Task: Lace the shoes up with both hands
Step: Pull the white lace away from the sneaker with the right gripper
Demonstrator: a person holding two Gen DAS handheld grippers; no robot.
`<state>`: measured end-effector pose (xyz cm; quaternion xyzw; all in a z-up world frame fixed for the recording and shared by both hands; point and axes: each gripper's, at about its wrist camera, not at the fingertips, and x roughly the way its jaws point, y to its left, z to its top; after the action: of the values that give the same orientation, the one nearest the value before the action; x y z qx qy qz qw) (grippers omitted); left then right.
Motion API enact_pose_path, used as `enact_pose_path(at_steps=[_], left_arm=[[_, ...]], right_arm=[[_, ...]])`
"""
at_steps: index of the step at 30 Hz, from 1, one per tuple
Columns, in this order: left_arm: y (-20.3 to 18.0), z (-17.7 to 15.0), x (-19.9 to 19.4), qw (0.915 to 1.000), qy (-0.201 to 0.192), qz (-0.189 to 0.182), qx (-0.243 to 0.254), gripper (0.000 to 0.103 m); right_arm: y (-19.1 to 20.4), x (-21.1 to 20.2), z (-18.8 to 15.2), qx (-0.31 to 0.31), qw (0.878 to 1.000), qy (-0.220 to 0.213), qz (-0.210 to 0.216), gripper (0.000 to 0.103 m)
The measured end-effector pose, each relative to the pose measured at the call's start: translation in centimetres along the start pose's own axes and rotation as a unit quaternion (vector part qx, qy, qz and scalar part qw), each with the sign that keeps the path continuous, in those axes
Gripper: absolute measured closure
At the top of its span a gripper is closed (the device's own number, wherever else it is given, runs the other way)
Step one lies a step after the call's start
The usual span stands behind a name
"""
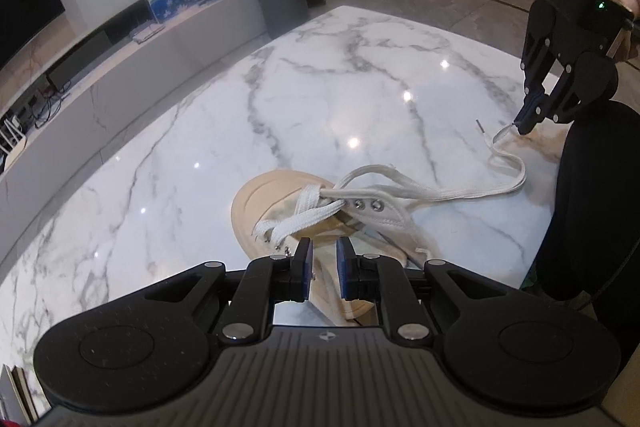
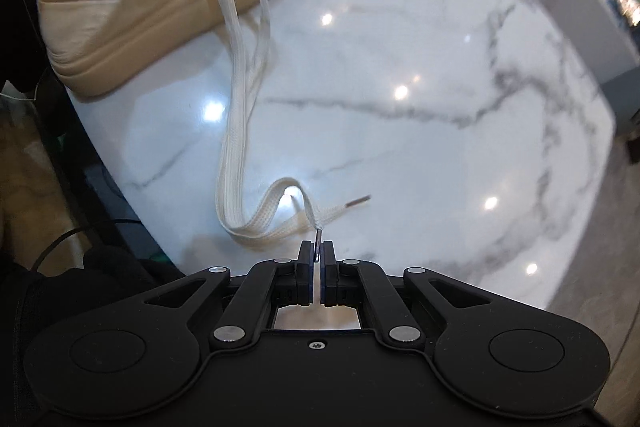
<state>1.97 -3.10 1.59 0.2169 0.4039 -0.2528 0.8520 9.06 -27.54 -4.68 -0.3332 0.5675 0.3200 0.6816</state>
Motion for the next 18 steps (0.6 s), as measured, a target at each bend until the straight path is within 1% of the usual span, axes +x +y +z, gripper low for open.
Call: enact_pose_path(at_steps=[2,4,7,13,16,18], left_arm=[[0.2,-0.2,0.2,1.0000,0.000,-0.003,-0.004,0.091],[0.4,-0.3,0.3,1.0000,-0.001,-0.005,-0.007,0.091],[0.7,-0.4,0.3,0.9999,-0.002,-0.009,-0.012,0.090],[1.1,-0.6,0.1,0.9998,-0.007,-0.013,-0.014,0.089],[1.2,-0.7,0.1,0.9998,-0.007,-0.013,-0.017,0.086],[1.3,-0.7,0.1,0.9997,-0.007,-0.013,-0.017,0.085]], right_arm=[[-0.6,0.5,0.1,0.012,1.000,0.007,0.007,0.097],[-1.2,0.8,0.1,0.028,1.000,0.009,0.006,0.095],[-2.3,0.9,0.3,0.059,0.998,0.007,-0.006,0.093],[-3.9,0.2,0.8,0.116,0.993,-0.017,-0.022,0.092],[-4.5,0.4,1.1,0.137,0.990,-0.015,-0.033,0.092],[-4.5,0.4,1.2,0.142,0.989,-0.010,-0.026,0.092]])
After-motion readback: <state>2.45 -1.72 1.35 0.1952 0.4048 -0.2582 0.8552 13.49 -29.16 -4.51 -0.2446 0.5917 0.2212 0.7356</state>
